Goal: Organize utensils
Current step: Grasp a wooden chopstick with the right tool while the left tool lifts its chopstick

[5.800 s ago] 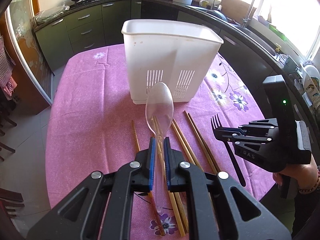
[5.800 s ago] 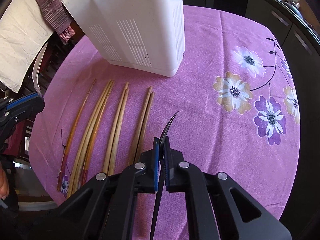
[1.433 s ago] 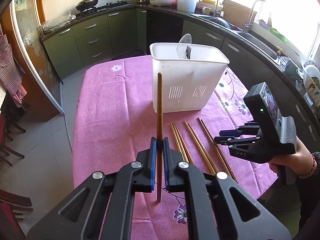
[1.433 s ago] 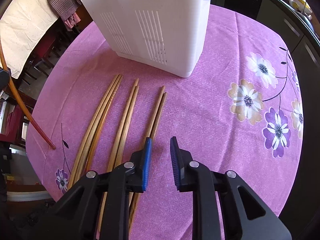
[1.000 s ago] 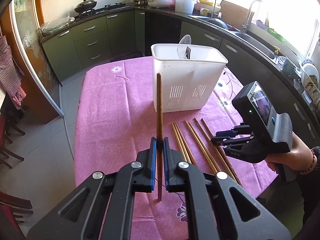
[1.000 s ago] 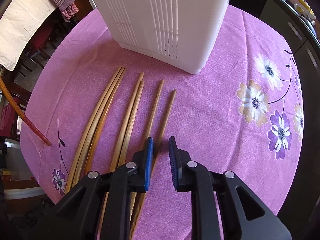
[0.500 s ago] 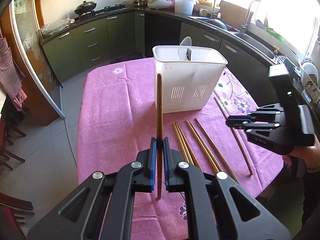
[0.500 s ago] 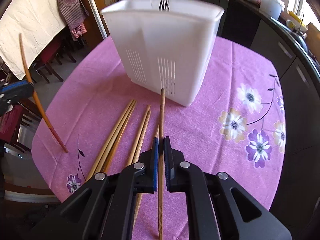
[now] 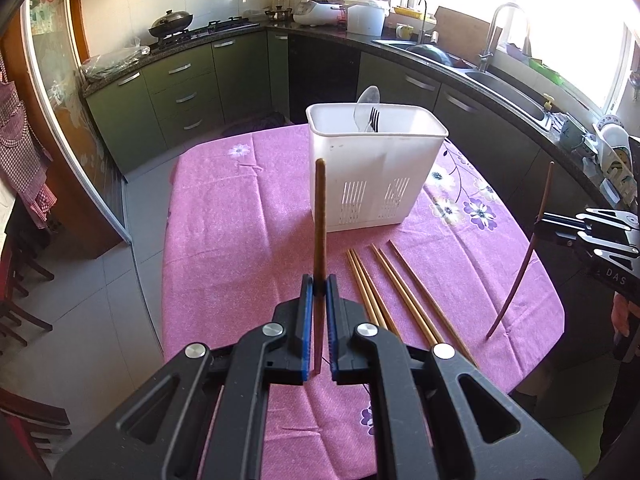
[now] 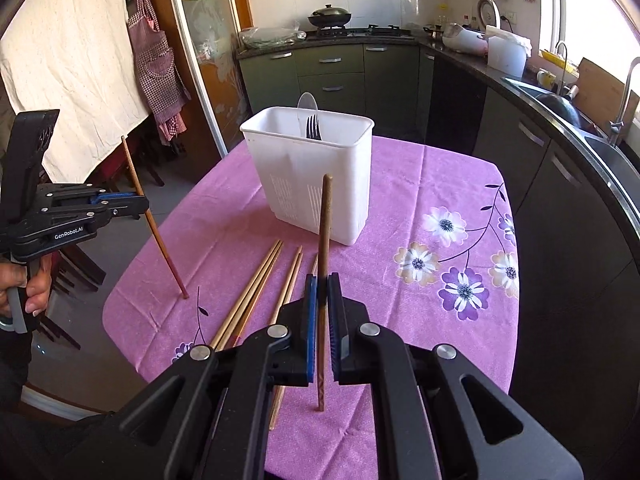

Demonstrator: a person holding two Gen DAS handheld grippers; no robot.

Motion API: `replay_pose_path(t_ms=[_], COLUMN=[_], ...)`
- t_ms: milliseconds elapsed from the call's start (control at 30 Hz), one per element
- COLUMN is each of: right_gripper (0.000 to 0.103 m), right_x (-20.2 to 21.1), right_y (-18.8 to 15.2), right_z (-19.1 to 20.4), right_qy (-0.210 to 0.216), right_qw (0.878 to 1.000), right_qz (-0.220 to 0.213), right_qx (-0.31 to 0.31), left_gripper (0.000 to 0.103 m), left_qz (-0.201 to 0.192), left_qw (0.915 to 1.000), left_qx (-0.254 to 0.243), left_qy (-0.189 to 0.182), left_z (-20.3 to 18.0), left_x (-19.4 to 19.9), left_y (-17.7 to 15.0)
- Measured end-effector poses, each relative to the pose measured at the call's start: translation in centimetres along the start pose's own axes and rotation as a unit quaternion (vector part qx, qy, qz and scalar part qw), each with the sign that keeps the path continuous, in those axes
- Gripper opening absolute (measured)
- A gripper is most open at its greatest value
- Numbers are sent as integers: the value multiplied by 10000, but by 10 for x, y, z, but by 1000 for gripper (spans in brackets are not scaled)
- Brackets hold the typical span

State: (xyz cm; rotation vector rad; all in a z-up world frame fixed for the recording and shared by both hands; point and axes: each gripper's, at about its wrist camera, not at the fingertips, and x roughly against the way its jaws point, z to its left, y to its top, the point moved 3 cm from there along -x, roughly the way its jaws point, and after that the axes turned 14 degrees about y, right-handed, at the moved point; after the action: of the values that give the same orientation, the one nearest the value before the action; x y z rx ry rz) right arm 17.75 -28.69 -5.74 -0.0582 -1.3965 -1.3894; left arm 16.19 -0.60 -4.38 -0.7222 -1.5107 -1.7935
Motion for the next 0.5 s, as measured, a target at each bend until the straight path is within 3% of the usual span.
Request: replay_pose_path(t_ms=[500], right_gripper=[6], right_x=[4], right_y=[1], right_z=[1], right_qy=[121], right_qw=[9999], right_qz=[-110], right_qx=[-23], left_gripper=[7], left_qz=[-36], left_qw=[9999], left_qx=[-117], left_qy=[24], left_z=[-5], left_x=[8], left_y=[5])
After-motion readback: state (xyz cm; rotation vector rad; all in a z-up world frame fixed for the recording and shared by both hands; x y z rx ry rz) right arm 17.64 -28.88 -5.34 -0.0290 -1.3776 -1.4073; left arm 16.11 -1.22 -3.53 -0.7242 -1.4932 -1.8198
